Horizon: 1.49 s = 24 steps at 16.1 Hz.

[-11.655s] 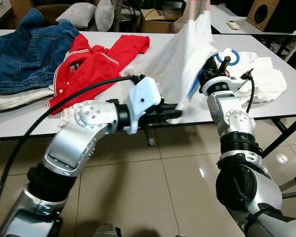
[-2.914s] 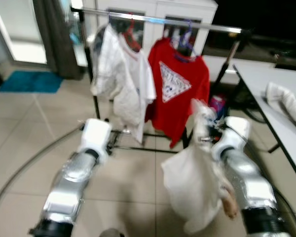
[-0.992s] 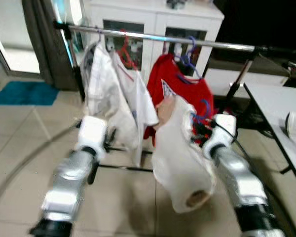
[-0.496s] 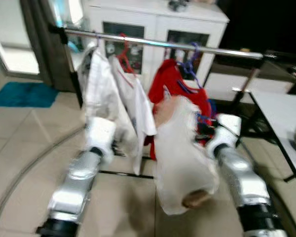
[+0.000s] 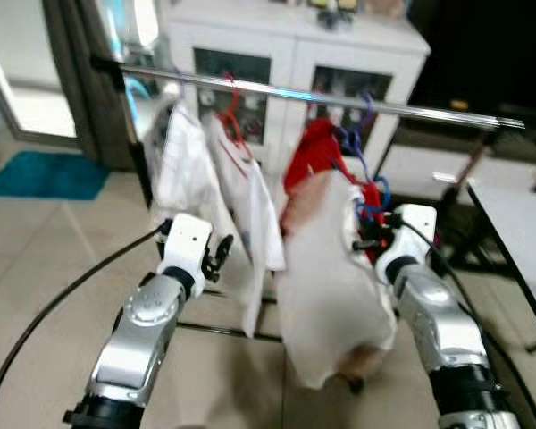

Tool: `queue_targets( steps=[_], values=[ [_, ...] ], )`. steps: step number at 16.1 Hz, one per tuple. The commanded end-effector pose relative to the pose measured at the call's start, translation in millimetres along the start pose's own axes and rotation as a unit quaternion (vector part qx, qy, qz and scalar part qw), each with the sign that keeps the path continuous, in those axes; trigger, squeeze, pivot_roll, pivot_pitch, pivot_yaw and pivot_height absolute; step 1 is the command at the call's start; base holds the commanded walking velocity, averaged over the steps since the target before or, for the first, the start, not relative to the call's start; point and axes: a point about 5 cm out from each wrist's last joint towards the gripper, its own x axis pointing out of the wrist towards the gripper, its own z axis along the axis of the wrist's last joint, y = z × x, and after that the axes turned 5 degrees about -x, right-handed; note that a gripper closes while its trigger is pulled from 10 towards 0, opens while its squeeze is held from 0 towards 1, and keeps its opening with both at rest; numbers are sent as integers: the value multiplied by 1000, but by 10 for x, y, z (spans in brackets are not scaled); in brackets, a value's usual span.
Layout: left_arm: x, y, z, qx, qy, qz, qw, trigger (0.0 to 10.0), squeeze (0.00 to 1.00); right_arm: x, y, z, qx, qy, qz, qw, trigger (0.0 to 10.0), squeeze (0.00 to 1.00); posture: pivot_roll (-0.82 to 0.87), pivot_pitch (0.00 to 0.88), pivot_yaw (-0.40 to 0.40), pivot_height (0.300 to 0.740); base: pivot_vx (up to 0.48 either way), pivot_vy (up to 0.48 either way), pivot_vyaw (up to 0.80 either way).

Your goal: Hang hanger

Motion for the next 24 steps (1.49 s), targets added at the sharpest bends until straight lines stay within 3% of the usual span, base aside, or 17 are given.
queue_targets(
  steps=[1, 10, 13, 16, 18, 21, 22, 24],
  values=[
    [-8, 79, 30, 11, -4, 10, 1000, 10000, 0, 26, 53, 88, 2, -22, 7, 1000, 10000, 0, 78, 0, -85, 740, 337, 0, 0],
    [-1, 82, 45, 14, -8, 11, 1000, 10000, 0, 39, 98, 145, -14, -37, 23, 999, 10000, 0, 82, 0, -92, 740, 339, 0, 0],
    [2, 74, 64, 24, -14, 7, 1000, 10000, 0, 22, 178, 241, -29, -65, 55, 996, 10000, 0, 82, 0, -94, 740, 307, 0, 0],
    [-9, 38, 109, 55, -30, -14, 998, 10000, 0, 12, 349, 502, -45, -127, 98, 986, 10000, 0, 86, 0, -98, 740, 0, 0, 0],
    [-27, 7, 196, 91, -47, -47, 994, 10000, 0, 24, 405, 642, -47, -153, 109, 981, 10000, 0, 88, 0, -98, 740, 0, 0, 0],
    [-27, -67, 320, 97, -67, -100, 988, 10000, 0, 100, 419, 729, -42, -147, 98, 983, 10000, 0, 88, 0, -100, 740, 0, 0, 0],
    [-41, -162, 380, 108, -73, -152, 980, 10000, 0, 177, 424, 799, -23, -144, 88, 985, 10000, 0, 90, 0, -98, 740, 0, 0, 0],
    [-62, -232, 420, 122, -75, -184, 972, 10000, 0, 295, 448, 877, -31, -128, 85, 988, 10000, 0, 88, 0, -92, 740, 0, 0, 0]
  ],
)
